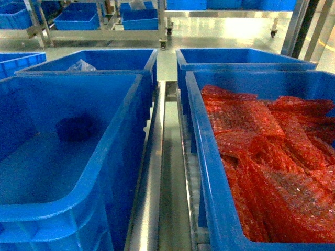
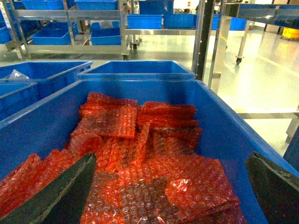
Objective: Pick blue part to blue bin on bottom shelf
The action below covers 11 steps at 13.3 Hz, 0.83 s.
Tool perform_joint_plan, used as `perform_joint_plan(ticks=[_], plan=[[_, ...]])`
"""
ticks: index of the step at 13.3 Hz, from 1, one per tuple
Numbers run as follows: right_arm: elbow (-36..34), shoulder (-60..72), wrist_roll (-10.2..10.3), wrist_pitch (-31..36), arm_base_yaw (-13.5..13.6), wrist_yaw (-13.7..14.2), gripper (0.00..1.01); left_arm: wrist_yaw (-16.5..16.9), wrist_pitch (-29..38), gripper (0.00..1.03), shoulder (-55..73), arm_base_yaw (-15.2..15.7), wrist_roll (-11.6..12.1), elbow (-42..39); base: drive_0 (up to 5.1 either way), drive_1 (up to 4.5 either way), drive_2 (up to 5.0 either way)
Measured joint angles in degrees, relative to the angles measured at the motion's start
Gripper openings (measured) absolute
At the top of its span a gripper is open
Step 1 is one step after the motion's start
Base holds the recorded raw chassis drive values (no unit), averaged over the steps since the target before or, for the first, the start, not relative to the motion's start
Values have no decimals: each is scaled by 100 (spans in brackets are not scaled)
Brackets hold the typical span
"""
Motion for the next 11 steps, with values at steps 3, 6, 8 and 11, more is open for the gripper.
perform_joint_plan(ticks=[3,6,8,11], plan=[[0,0,-2,2,0,0,98,-4,-901,2,-647,0,2,4,0,0,0],[0,0,0,7,0,0,98,-7,-1231,2,-1130,2,7,2,0,0,0],[0,0,0,2,0,0,98,0,-1207,2,-1132,2,7,2,0,0,0],[0,0,0,2,0,0,98,0,-1200,44,-1132,2,4,2,0,0,0]])
